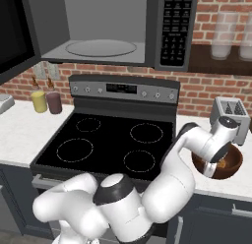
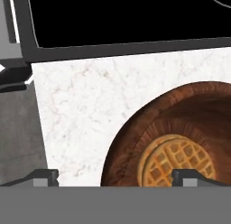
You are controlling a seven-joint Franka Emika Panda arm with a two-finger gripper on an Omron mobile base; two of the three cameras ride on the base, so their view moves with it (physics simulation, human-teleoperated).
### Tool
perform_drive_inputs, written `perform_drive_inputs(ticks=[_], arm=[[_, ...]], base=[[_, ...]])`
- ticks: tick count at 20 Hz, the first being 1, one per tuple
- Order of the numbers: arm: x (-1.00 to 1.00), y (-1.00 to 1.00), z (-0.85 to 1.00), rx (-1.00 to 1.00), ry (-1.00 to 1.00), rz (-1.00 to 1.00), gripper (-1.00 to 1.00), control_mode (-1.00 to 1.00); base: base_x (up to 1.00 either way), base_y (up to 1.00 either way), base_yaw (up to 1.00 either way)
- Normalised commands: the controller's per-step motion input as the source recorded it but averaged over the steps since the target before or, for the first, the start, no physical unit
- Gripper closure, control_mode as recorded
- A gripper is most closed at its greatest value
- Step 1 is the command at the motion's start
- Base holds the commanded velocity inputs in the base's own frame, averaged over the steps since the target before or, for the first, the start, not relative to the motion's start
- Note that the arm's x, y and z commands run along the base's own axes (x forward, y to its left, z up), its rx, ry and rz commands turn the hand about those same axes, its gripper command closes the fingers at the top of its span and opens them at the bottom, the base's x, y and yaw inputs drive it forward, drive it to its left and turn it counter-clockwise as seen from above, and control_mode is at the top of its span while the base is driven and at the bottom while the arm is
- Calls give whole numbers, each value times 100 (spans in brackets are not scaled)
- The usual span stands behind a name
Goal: Open the microwave, place the bowl with waffle inside the microwave, then close the microwave door and turn it on.
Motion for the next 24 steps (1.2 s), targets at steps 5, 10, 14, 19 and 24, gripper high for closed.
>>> perform_drive_inputs(ticks=[5, 10, 14, 19, 24], arm=[[1, -9, -36, 0, 0, 0, -100, -100], [0, -7, -42, 0, 1, 0, -100, -100], [4, -1, -41, 0, 1, 0, -100, -100], [21, -1, -39, 0, 3, 0, -100, -100], [21, 0, -36, 0, 3, 0, 100, -100]], base=[[0, 0, 0], [0, 0, 0], [0, 0, 0], [0, 0, 0], [0, 0, 0]])
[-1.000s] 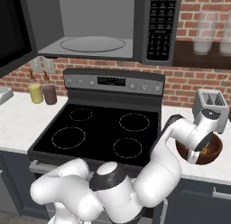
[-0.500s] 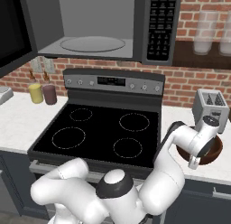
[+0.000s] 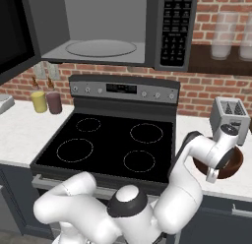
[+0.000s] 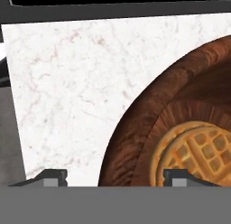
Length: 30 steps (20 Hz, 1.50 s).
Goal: Open the microwave, place the bowl with waffle inside the microwave, then close the microwave door and turn it on.
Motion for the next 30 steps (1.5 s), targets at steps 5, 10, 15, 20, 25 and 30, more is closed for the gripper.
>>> perform_drive_inputs(ticks=[5, 10, 15, 20, 25, 30], arm=[[17, -1, -39, 0, 4, 0, 100, -100], [3, -3, -36, 0, 0, 0, 100, -100], [-27, -2, -12, 5, -5, 0, 100, -100], [-81, 2, 38, 3, -9, 0, 100, -100], [-88, 40, 90, 0, -9, 0, 100, -100], [-73, 83, 95, 0, -9, 0, 100, -100]], base=[[0, 0, 0], [0, 0, 0], [0, 0, 0], [0, 0, 0], [0, 0, 0], [0, 0, 0]])
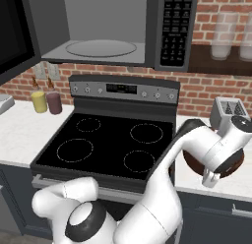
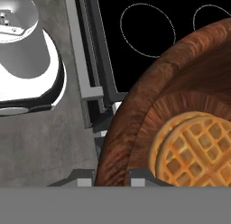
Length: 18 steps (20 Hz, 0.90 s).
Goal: Open the microwave, place the bowl with waffle inside the microwave, then close the microwave door and turn it on.
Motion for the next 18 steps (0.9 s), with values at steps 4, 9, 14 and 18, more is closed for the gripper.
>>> perform_drive_inputs(ticks=[4, 9, 14, 18], arm=[[-69, 100, 79, -2, -15, 0, 100, -100], [-61, 100, 68, -3, -21, 0, 100, -100], [-48, 100, 58, -5, -22, 0, 100, -100], [-35, 100, 61, -14, -10, 1, 100, -100]], base=[[0, 0, 0], [0, 0, 0], [0, 0, 0], [0, 0, 0]])
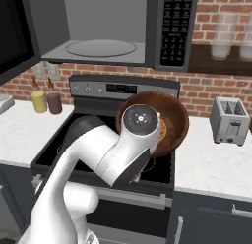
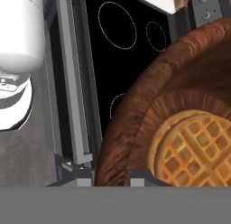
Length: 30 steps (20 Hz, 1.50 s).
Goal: Open the microwave, place the bowl with waffle inside the microwave, then close the microwave door and turn it on.
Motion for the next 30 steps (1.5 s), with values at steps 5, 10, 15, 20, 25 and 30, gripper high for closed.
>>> perform_drive_inputs(ticks=[5, 10, 15, 20, 25, 30], arm=[[-14, 93, 53, -18, -8, 8, 100, -100], [0, 71, 47, -27, 0, 28, 100, -100], [0, 33, 53, -17, 0, 25, 100, -100], [1, 25, 69, -1, -13, 2, 100, -100], [12, 35, 78, -1, -16, 0, 100, -100], [36, 38, 64, -7, -2, 0, 100, -100]], base=[[0, 0, 0], [0, 0, 0], [0, 0, 0], [0, 0, 0], [0, 0, 0], [0, 0, 0]])
